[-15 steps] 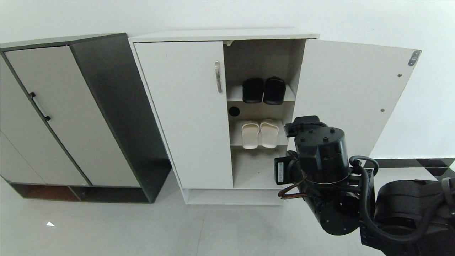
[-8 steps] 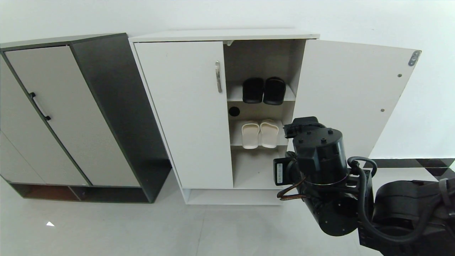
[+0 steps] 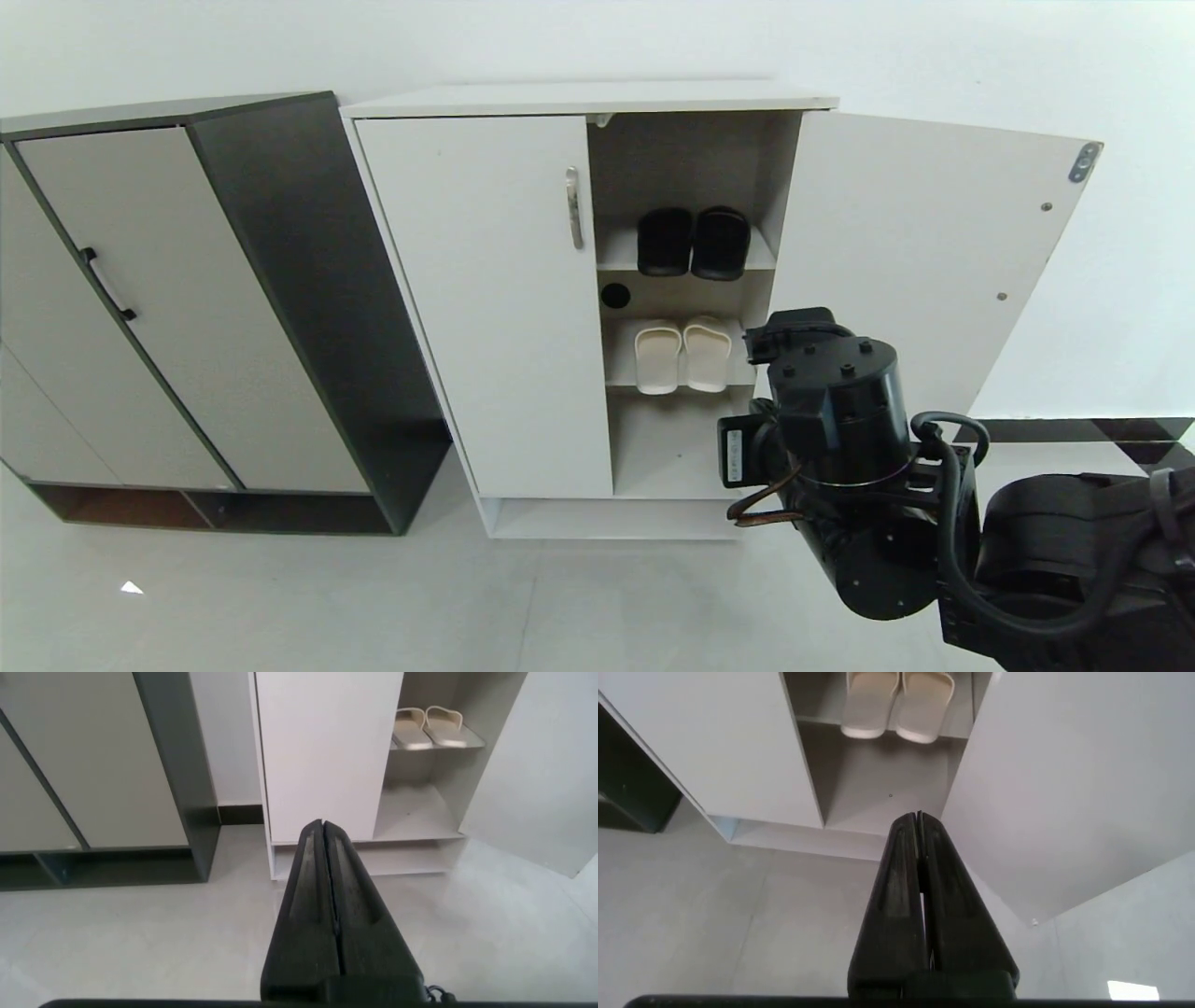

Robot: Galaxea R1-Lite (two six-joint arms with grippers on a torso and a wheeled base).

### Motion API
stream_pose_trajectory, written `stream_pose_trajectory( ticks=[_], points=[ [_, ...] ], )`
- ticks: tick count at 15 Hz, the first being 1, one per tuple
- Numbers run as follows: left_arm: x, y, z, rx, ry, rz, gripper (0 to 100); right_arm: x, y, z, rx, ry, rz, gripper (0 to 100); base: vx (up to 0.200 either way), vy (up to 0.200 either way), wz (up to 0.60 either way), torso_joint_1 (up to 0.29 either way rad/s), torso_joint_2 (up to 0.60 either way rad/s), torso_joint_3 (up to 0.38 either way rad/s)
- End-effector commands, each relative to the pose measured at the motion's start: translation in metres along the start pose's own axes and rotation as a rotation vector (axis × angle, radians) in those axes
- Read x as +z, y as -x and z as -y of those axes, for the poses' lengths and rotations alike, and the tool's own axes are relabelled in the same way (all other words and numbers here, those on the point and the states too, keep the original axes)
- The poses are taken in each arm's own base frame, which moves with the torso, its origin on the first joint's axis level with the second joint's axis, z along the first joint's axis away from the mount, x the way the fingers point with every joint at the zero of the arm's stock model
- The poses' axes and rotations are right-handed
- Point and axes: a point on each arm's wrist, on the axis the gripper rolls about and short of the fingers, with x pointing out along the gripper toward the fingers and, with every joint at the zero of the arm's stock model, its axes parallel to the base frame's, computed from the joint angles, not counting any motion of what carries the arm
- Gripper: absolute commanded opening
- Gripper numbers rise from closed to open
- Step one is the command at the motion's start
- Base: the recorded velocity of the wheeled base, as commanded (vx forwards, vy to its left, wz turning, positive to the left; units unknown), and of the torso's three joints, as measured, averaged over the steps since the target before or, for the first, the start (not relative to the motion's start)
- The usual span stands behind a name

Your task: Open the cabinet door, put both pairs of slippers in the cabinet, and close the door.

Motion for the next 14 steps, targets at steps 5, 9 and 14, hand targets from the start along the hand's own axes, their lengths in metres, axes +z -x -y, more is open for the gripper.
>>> stream_pose_trajectory(
  ticks=[5, 9, 14],
  points=[
    [-0.0003, -0.0001, 0.0000, 0.000, 0.000, -0.002, 0, -0.0008, -0.0002, -0.0003, 0.000, 0.002, -0.002, 0, 0.000, 0.000, 0.00, 0.036, -0.36, -0.353],
    [-0.0001, -0.0001, 0.0000, 0.000, 0.000, -0.001, 0, -0.0021, -0.0010, -0.0010, 0.000, 0.005, -0.005, 0, 0.000, 0.000, 0.00, 0.112, -0.48, -0.353],
    [-0.0003, -0.0001, 0.0000, -0.001, 0.000, -0.002, 0, -0.0026, -0.0013, -0.0012, -0.001, 0.006, -0.006, 0, 0.000, 0.000, 0.00, 0.146, -0.47, -0.325]
  ],
)
